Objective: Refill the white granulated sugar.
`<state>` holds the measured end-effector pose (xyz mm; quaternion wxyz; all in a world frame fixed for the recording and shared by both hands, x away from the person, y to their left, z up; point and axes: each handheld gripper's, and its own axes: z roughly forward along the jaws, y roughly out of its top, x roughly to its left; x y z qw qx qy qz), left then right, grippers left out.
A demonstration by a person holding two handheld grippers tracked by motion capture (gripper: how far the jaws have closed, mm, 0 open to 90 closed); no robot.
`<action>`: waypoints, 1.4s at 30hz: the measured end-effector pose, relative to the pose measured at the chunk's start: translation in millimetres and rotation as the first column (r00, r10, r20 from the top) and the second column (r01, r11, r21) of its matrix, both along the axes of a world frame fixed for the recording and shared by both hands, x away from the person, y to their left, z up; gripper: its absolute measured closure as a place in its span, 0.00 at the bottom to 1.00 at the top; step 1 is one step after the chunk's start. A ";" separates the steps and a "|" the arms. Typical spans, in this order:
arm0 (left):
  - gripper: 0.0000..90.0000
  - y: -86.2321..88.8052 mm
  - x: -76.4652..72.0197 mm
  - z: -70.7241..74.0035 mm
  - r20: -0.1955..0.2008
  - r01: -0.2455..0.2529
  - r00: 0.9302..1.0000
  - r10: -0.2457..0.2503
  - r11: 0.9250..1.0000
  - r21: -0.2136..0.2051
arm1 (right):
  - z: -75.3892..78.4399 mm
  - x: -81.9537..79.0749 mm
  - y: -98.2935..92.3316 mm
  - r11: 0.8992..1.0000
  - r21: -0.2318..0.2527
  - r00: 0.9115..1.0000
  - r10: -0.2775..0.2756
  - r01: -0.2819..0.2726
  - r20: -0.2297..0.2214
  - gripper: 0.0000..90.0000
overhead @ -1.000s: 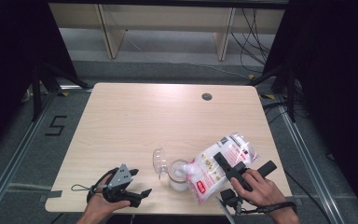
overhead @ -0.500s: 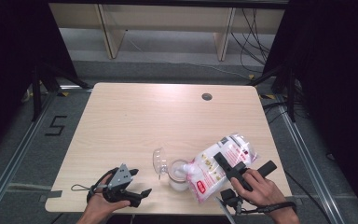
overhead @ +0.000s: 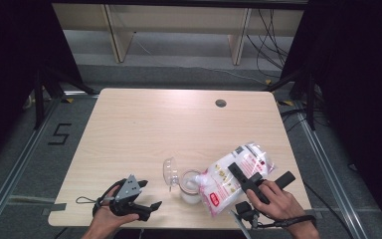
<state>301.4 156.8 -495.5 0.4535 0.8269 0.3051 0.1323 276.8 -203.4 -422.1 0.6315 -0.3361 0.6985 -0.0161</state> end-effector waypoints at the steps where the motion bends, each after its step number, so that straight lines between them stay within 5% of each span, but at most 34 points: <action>1: 0.17 0.0 0.0 0.0 0.001 0.000 1.000 0.000 1.000 -0.001 | 0.0 0.0 -0.1 1.000 0.000 1.000 0.000 0.000 0.000 0.80; 42: 0.17 -0.5 -0.2 -0.1 0.001 -0.005 1.000 0.005 1.000 -0.010 | 2.2 -0.1 -1.0 1.000 -0.005 1.000 -0.003 0.003 0.001 0.81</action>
